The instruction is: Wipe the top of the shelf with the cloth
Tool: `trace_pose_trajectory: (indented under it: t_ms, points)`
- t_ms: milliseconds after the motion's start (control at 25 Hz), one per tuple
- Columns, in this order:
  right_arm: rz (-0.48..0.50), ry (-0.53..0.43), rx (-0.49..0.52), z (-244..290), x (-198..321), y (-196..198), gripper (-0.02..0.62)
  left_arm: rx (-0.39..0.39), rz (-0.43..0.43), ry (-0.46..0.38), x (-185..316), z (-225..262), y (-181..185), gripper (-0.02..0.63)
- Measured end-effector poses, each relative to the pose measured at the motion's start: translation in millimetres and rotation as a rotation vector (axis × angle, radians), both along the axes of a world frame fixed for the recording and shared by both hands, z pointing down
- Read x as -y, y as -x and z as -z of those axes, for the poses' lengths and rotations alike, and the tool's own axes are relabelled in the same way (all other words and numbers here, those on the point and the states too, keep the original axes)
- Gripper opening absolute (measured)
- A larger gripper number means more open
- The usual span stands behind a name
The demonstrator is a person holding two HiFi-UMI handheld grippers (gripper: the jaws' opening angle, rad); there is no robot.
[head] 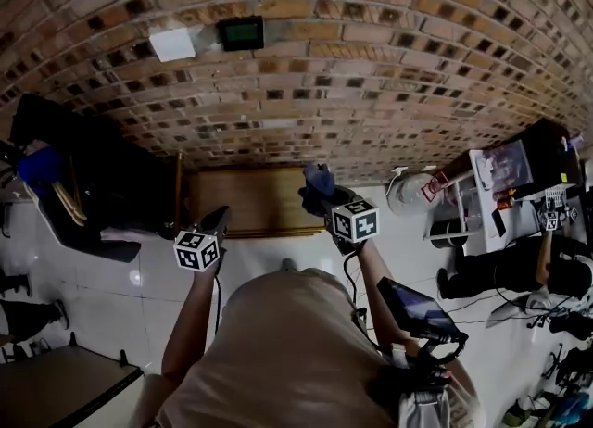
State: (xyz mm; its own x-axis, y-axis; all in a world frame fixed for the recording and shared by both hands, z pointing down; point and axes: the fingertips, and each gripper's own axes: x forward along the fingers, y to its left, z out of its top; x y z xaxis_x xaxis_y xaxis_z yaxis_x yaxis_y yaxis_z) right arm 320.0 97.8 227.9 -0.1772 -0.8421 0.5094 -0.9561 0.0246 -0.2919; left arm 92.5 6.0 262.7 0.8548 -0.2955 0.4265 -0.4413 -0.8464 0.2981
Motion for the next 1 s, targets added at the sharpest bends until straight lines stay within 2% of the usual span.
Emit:
trace_pose_trajectory:
  t_ms: [200,320,600,760,1000]
  points:
    - [0.091,-0.002,-0.096,-15.6,-7.3,2.2,0.094,0.016,0.055,0.039,-10.3,-25.4,-3.0,0.005]
    - [0.101,0.009,-0.113,-23.6,-6.6,-1.2,0.094,0.010,0.068,0.070,-15.9,-35.0,-10.5,0.005]
    - [0.059,0.014,-0.153,-23.4,-1.2,-9.6,0.092,0.008,-0.022,0.093,-27.7,-38.9,-28.2,0.005]
    - [0.019,0.011,-0.157,-20.9,-3.7,-8.8,0.092,0.022,-0.045,0.107,-25.0,-38.5,-29.5,0.003]
    - [-0.049,0.006,-0.112,-25.4,-7.8,-14.5,0.092,0.034,-0.103,0.057,-16.5,-27.6,-37.4,0.005]
